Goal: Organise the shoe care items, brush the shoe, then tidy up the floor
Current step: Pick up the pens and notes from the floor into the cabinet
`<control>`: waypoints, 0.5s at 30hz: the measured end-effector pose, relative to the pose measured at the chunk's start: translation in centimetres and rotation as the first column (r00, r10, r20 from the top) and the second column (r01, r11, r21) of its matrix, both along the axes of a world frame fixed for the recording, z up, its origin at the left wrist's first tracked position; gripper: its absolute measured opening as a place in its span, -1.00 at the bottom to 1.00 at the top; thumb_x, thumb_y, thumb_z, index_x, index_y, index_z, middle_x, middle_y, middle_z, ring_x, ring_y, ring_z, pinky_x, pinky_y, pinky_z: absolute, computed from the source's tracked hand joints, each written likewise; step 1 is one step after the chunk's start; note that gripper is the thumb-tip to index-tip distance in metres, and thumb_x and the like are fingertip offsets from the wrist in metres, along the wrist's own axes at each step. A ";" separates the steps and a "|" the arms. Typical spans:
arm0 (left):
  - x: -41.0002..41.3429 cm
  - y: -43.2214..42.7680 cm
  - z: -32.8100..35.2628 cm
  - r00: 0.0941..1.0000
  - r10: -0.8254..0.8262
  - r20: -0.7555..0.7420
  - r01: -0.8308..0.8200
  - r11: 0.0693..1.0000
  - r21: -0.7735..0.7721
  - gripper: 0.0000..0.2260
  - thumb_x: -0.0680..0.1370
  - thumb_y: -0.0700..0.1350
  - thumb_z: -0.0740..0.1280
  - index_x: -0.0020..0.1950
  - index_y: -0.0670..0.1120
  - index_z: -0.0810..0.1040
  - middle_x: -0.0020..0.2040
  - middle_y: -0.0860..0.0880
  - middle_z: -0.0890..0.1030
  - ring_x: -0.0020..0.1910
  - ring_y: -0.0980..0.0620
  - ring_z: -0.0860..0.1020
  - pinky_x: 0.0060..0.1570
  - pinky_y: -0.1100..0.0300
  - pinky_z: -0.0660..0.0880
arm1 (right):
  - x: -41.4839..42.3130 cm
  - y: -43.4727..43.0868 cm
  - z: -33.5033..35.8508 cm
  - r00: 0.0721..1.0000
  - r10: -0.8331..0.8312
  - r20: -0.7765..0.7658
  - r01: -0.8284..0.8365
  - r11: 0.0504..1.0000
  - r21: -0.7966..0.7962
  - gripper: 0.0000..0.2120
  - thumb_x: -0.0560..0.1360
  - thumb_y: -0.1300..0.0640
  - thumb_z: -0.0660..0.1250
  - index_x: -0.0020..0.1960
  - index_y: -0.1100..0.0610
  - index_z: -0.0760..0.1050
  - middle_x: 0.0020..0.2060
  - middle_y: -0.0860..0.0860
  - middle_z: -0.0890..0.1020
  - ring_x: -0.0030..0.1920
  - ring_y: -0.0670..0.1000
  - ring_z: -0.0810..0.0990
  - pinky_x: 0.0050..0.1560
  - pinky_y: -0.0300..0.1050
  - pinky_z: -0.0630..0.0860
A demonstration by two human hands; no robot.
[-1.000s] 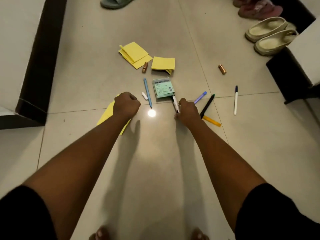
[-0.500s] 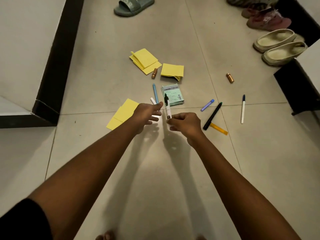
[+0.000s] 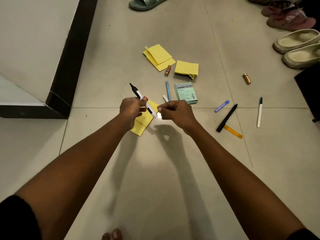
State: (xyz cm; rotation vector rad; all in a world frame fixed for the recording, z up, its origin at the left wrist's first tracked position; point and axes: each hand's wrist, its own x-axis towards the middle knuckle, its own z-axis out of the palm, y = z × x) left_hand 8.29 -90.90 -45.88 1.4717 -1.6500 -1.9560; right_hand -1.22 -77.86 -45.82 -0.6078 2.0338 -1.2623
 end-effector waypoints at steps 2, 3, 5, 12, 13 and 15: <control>0.4 -0.8 -0.2 0.998 0.054 0.030 -0.054 0.999 -0.006 -0.87 0.58 -0.13 0.28 -0.11 -0.15 0.55 -0.08 -0.12 0.57 -0.26 0.01 0.54 -0.22 0.22 0.48 | -1.2 -0.8 -0.9 0.966 0.038 -0.256 0.002 0.988 0.154 -0.79 0.44 0.25 0.41 0.07 0.24 0.61 -0.05 0.17 0.67 -0.13 0.07 0.64 0.04 -0.18 0.53; 0.5 -1.1 -0.4 0.996 0.081 0.046 -0.081 0.997 -0.001 -0.84 0.58 -0.14 0.27 -0.17 -0.15 0.53 -0.08 -0.14 0.56 -0.26 -0.01 0.53 -0.20 0.20 0.51 | -1.9 -1.2 -1.2 0.922 0.093 -0.375 0.001 0.970 0.242 -0.75 0.45 0.25 0.39 0.13 0.22 0.59 0.03 0.15 0.65 -0.02 0.08 0.62 0.04 -0.24 0.44; 0.7 -1.5 -0.6 0.990 0.124 0.059 -0.127 0.991 0.039 -0.80 0.59 -0.17 0.26 -0.24 -0.14 0.49 -0.14 -0.14 0.56 -0.26 -0.02 0.52 -0.19 0.19 0.54 | -3.3 -2.1 -1.9 0.874 0.178 -0.452 -0.017 0.941 0.338 -0.68 0.49 0.25 0.33 0.24 0.15 0.53 0.15 0.15 0.59 0.13 0.09 0.54 0.05 -0.24 0.36; 0.9 -1.1 -1.0 0.994 0.072 0.078 -0.077 0.995 0.066 -0.86 0.59 -0.16 0.25 0.02 -0.21 0.54 -0.17 -0.09 0.55 -0.28 0.01 0.52 -0.47 0.30 0.51 | -3.5 -4.0 -4.0 0.725 0.466 -0.507 -0.129 0.815 0.565 -0.72 0.58 0.16 0.19 0.25 0.15 0.49 0.12 0.17 0.58 0.11 0.16 0.53 0.11 -0.09 0.48; 0.9 -1.1 -1.0 0.994 0.069 0.079 -0.074 0.995 0.064 -0.84 0.58 -0.16 0.26 0.07 -0.22 0.54 -0.15 -0.11 0.56 -0.28 0.00 0.52 -0.48 0.30 0.50 | -3.3 -3.9 -4.0 0.725 0.462 -0.512 -0.113 0.812 0.572 -0.73 0.58 0.17 0.19 0.24 0.16 0.50 0.11 0.17 0.58 0.10 0.16 0.54 0.08 -0.08 0.49; 0.9 -0.9 -1.1 0.994 0.067 0.089 -0.072 0.996 0.055 -0.81 0.58 -0.15 0.27 0.11 -0.23 0.55 -0.09 -0.14 0.57 -0.26 -0.02 0.53 -0.50 0.30 0.49 | -3.0 -3.4 -3.9 0.694 0.453 -0.560 -0.074 0.818 0.570 -0.75 0.57 0.20 0.21 0.19 0.20 0.54 0.07 0.18 0.60 0.05 0.16 0.57 0.06 -0.04 0.52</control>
